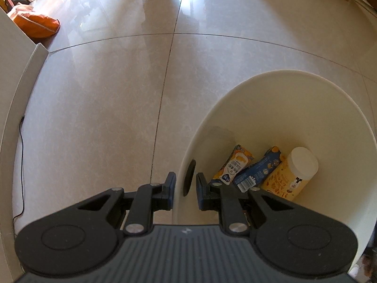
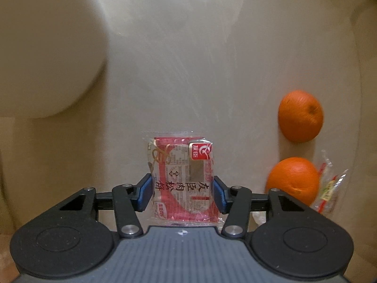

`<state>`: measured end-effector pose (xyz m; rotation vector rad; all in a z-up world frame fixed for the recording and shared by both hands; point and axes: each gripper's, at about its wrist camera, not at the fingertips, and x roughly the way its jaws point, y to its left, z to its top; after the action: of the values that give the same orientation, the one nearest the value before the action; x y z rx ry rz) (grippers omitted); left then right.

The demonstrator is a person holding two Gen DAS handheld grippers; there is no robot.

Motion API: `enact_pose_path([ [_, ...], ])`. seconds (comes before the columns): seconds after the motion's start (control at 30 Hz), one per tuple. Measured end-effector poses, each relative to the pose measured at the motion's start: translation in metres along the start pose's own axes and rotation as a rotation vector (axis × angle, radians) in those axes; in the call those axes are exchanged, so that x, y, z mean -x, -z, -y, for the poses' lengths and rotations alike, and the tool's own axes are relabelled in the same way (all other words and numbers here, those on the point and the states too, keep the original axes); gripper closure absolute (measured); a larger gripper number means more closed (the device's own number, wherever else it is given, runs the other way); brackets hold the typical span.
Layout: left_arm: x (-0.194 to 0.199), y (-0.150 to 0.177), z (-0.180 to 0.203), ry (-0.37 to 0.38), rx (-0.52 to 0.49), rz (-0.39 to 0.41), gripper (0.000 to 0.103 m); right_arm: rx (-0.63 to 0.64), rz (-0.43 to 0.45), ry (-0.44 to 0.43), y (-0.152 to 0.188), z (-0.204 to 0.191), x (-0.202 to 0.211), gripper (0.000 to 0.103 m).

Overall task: Organize objects
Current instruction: 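Carry the bread packet over the bin and open the right tool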

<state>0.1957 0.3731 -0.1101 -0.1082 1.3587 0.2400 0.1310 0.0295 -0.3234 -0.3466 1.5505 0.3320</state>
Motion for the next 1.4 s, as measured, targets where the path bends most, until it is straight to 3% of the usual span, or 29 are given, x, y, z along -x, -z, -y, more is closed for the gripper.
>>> enact_pose_path([
  [0.23, 0.0, 0.001, -0.001, 0.006, 0.002, 0.005, 0.087, 0.078, 0.076, -0.016, -0.004, -0.017, 0.109, 0.046],
  [0.43, 0.0, -0.001, -0.005, 0.023, 0.015, -0.005, 0.087, 0.174, 0.218, -0.058, -0.015, -0.048, 0.214, 0.045],
  [0.57, 0.0, -0.001, -0.005, 0.023, 0.013, -0.009, 0.087, 0.216, 0.307, -0.121, -0.03, -0.076, 0.259, 0.045],
  [0.7, 0.0, -0.002, -0.004, 0.018, 0.017, -0.011, 0.087, 0.257, 0.357, -0.17, -0.047, -0.106, 0.27, 0.045],
  [0.77, 0.0, -0.002, -0.003, 0.019, 0.016, -0.01, 0.087, 0.268, 0.368, -0.185, -0.052, -0.118, 0.267, 0.038],
  [0.83, 0.0, -0.002, -0.005, 0.026, 0.022, -0.012, 0.087, 0.274, 0.374, -0.192, -0.056, -0.128, 0.264, 0.025],
  [0.97, 0.0, -0.001, -0.007, 0.033, 0.026, -0.013, 0.087, 0.3, 0.382, -0.182, -0.056, -0.134, 0.262, 0.013],
  [1.17, 0.0, -0.002, -0.006, 0.029, 0.026, -0.013, 0.087, 0.241, 0.392, -0.175, -0.051, -0.122, 0.257, 0.009],
  [1.4, -0.001, -0.001, -0.005, 0.027, 0.024, -0.011, 0.087, 0.107, 0.441, -0.135, -0.038, -0.074, 0.255, 0.004],
])
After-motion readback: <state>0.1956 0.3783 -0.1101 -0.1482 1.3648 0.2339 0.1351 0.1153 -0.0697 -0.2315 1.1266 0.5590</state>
